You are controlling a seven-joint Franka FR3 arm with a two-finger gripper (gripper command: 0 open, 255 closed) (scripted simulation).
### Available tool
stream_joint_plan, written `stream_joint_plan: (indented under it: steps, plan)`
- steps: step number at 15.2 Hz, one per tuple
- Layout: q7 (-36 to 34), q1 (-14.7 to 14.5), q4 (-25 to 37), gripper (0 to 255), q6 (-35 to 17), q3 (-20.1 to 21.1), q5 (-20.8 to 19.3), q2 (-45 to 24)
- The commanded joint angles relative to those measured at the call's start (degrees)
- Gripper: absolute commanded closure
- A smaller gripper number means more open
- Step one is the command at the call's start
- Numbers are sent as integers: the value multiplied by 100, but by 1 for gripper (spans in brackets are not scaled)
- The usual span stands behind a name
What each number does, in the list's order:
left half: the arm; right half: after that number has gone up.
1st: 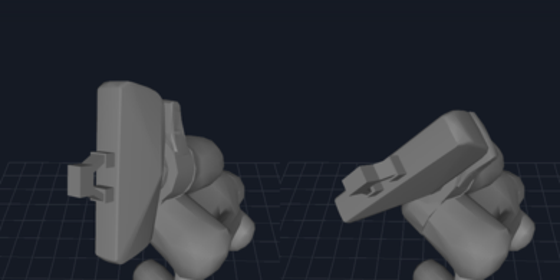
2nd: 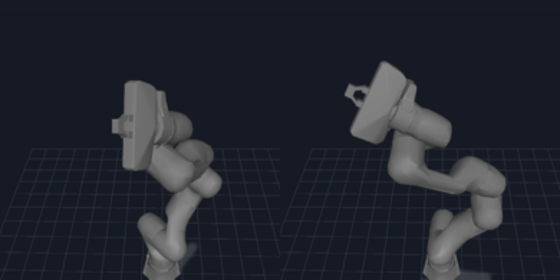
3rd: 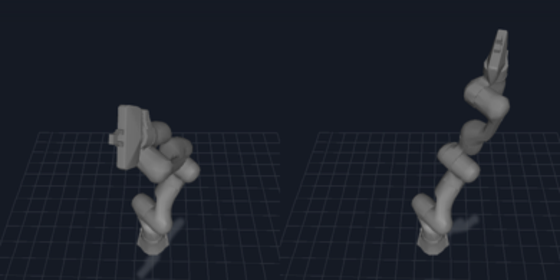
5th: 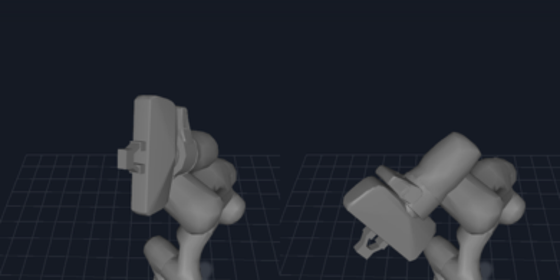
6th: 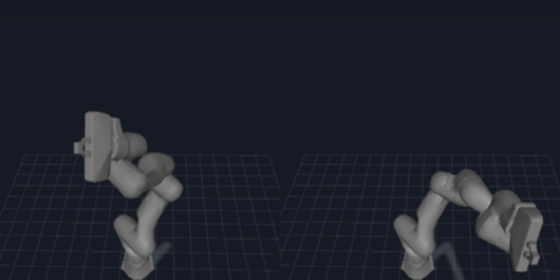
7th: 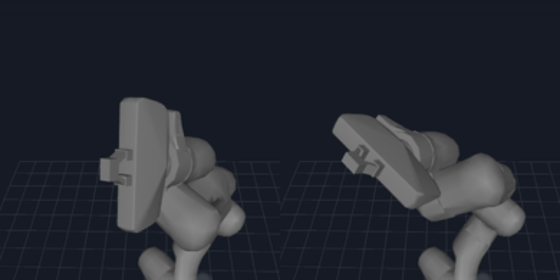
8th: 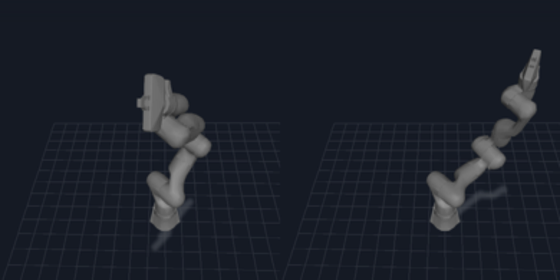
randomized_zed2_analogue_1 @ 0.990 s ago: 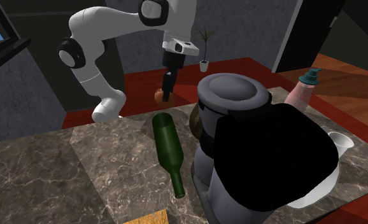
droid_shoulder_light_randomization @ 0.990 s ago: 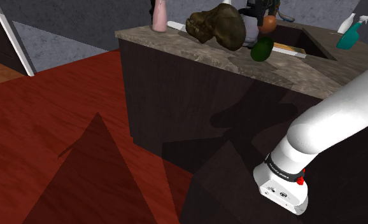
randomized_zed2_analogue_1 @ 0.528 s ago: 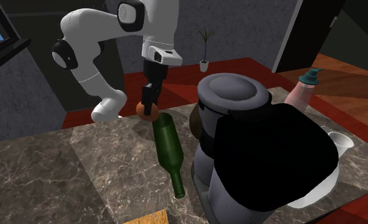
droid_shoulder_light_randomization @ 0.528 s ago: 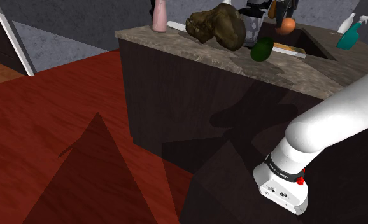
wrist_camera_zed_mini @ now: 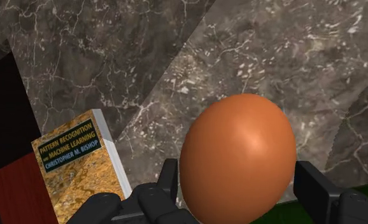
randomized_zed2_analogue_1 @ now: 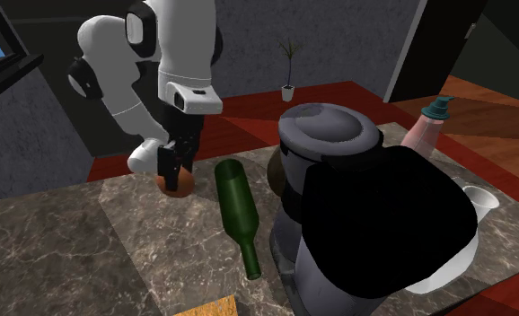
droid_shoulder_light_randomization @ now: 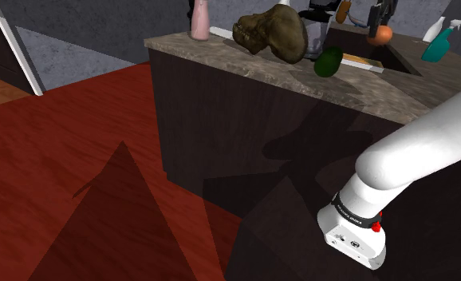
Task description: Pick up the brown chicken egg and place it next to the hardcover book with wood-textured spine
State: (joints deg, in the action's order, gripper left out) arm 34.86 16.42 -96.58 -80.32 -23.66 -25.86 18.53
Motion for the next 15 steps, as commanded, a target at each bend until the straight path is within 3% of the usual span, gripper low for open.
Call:
stream_joint_plan:
  steps: [1, 7, 12, 15]
  plan:
    - [323, 91, 66, 255, -122, -239, -39, -52]
    - [1267, 329, 482, 255, -492, -1001, 56, -482]
    - [2237, 588, 1084, 255, -828, -1779, 491, -1181]
    - [2109, 592, 728, 255, -1045, -1732, 397, -1040]
